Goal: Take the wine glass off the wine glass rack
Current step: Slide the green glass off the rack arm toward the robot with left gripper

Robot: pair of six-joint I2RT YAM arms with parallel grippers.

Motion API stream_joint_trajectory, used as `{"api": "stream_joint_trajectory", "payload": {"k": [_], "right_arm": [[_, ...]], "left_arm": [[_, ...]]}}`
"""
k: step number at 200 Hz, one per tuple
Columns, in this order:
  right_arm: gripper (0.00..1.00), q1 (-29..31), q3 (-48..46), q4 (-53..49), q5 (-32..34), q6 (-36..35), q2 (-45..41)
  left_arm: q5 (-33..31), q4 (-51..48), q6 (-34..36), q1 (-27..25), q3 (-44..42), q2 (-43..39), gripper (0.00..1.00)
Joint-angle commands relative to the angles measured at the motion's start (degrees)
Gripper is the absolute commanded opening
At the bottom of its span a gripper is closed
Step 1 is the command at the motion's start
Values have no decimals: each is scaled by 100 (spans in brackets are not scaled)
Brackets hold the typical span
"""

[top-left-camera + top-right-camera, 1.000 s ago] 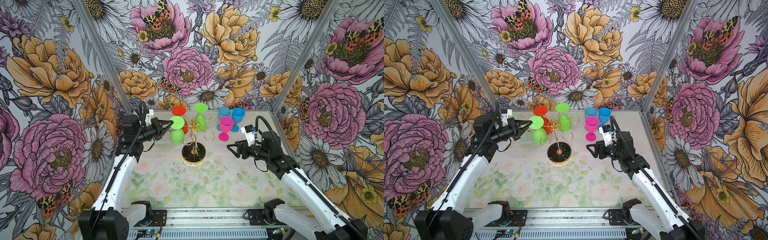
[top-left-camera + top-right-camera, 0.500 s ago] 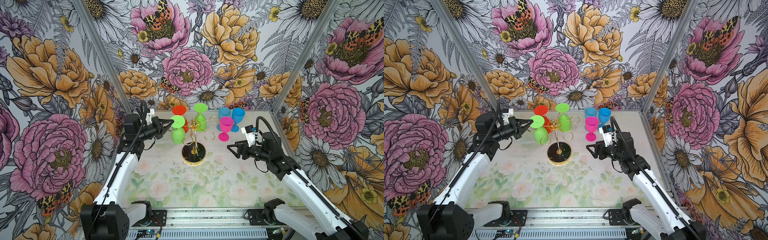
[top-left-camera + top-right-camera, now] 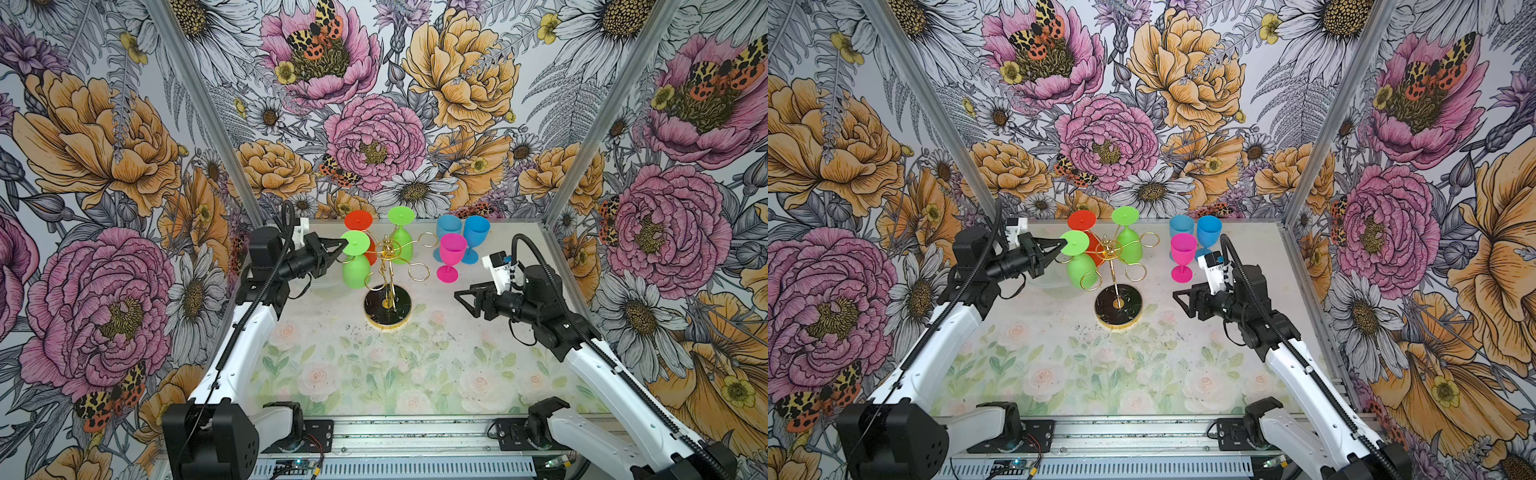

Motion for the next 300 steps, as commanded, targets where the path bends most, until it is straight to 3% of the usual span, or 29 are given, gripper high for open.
{"api": "stream_joint_trajectory", "payload": {"k": [1, 159, 225, 300], "right_arm": [[73, 28, -41, 84, 40, -83, -78], [73, 30, -22, 87, -11, -88, -58], [73, 33, -23, 91, -15, -89, -49], [73, 32, 14, 87, -41, -117, -1]], "left_arm": [[-277, 108, -23, 74, 58, 6, 0], [-1071, -457, 140, 453, -187, -694, 0], [-1671, -1462, 714, 573, -35, -1249, 0], [-1801, -2439, 1276, 593, -30, -1828, 0]]}}
